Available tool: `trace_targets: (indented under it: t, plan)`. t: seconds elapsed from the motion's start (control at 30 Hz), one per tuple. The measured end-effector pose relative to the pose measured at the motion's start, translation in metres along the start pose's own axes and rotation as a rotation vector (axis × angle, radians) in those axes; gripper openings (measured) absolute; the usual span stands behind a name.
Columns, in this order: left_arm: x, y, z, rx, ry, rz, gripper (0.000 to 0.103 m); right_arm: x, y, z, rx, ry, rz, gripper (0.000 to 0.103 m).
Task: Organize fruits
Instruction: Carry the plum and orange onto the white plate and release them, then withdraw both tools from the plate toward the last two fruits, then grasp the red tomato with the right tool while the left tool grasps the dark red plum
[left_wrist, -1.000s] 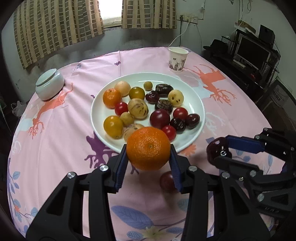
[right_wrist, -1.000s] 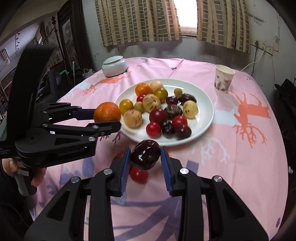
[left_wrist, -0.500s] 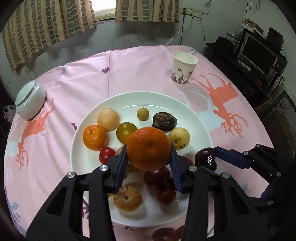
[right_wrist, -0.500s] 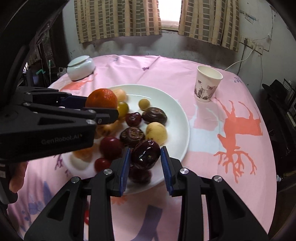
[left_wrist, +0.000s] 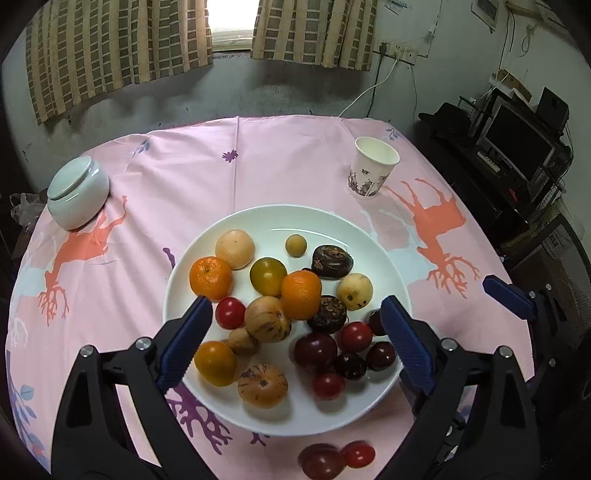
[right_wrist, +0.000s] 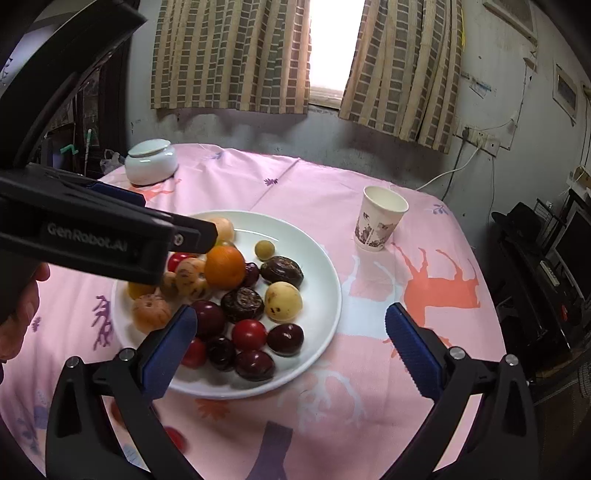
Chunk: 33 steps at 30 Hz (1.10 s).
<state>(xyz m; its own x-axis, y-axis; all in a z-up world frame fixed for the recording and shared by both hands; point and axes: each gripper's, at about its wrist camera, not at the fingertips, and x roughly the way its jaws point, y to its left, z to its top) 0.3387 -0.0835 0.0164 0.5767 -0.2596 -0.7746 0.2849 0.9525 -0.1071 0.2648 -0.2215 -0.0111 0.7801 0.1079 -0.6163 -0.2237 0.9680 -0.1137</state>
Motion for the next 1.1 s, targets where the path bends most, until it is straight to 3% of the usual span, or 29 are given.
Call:
trace_targets:
  t: [0.17,0.33,0.47,0.57,0.7,0.87,0.97,1.1]
  plan:
    - [-0.051,0.008,-0.031,0.009,-0.071,0.034,0.097,-0.042,0.008,-0.014,-0.020,-0.013,0.031,0.102]
    - [-0.085,0.022,-0.088,-0.015,-0.114,0.096,0.099,-0.072,0.025,-0.046,-0.025,0.033,0.126,0.102]
    - [-0.091,0.041,-0.133,-0.101,-0.105,0.081,0.099,-0.068,0.043,-0.071,-0.022,0.118,0.210,0.102]
    - [-0.088,0.046,-0.158,-0.104,-0.094,0.139,0.099,-0.056,0.059,-0.083,-0.060,0.157,0.225,0.101]
    - [-0.082,0.053,-0.173,-0.103,-0.065,0.171,0.099,-0.030,0.069,-0.091,-0.083,0.228,0.263,0.057]
    - [-0.082,0.057,-0.176,-0.103,-0.056,0.160,0.099,-0.003,0.073,-0.096,-0.095,0.272,0.268,0.053]
    - [-0.077,0.051,-0.177,-0.085,-0.043,0.146,0.099,0.007,0.077,-0.096,-0.112,0.279,0.279,0.030]
    - [-0.066,0.036,-0.177,-0.038,-0.020,0.149,0.099,-0.002,0.070,-0.096,-0.095,0.275,0.293,0.029]
